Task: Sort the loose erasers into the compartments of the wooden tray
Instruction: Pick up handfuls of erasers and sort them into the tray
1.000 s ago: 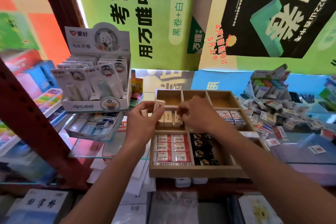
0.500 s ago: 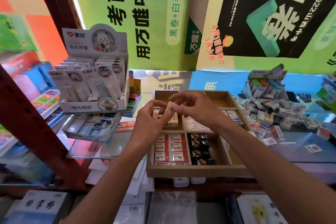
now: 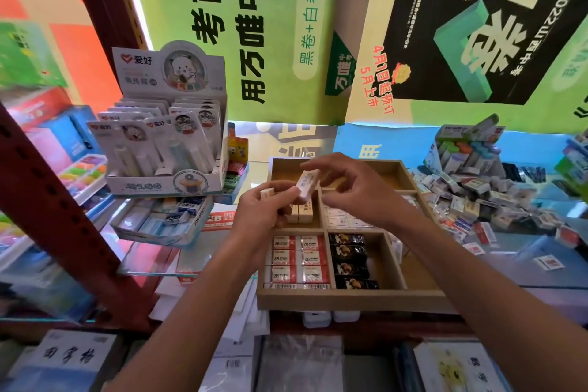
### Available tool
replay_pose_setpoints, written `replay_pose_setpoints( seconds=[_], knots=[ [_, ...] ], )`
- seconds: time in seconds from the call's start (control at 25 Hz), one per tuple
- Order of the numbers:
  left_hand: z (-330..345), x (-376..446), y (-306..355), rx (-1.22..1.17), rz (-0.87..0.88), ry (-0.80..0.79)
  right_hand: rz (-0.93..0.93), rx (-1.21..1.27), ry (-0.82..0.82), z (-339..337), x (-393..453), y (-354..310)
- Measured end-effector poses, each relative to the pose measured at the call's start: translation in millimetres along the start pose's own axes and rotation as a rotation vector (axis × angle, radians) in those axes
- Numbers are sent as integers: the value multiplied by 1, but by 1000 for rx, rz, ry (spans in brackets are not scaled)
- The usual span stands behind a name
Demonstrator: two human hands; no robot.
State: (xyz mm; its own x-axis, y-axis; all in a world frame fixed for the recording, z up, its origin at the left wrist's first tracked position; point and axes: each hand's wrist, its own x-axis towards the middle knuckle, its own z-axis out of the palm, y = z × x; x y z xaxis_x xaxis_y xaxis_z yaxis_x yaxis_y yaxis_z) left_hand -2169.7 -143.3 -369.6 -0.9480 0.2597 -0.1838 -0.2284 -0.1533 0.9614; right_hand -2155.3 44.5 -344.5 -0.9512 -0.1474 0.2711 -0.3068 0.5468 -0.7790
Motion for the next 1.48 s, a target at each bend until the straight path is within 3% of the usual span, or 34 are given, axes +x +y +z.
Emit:
replay_pose_setpoints(
  seconds=[0.12,0.2,0.24,0.32,0.4,0.48,0.84,1.04,1.28,1.48],
  knots=[
    [1,1,4,1,-37,-32,-263,-477,-9,4,5,3],
    [4,2,4,12,17,8,-193,-448,97,8,6,4],
    [2,4,1,143,105,31,-91,-381,170,10,6,5],
    [-4,12,-9,717,361,1,136,-299,258,15,6,5],
    [-9,22,-17,1217,484,-111,239,-327,256,22,4,7],
    [-13,29,-21,1365,472,-150,248,-432,214,35,3,4],
    [-13,28,-27,1323,457,-69,248,-913,84,65,14,0],
    [-14,25,-24,1295,434,-70,400,-673,-186,35,17,7],
    [-12,24,-26,1267,450,-36,402,-813,-5,53,21,1],
    [-15,29,-30,1333,502,-26,323,-695,76,47,12,16]
  ],
)
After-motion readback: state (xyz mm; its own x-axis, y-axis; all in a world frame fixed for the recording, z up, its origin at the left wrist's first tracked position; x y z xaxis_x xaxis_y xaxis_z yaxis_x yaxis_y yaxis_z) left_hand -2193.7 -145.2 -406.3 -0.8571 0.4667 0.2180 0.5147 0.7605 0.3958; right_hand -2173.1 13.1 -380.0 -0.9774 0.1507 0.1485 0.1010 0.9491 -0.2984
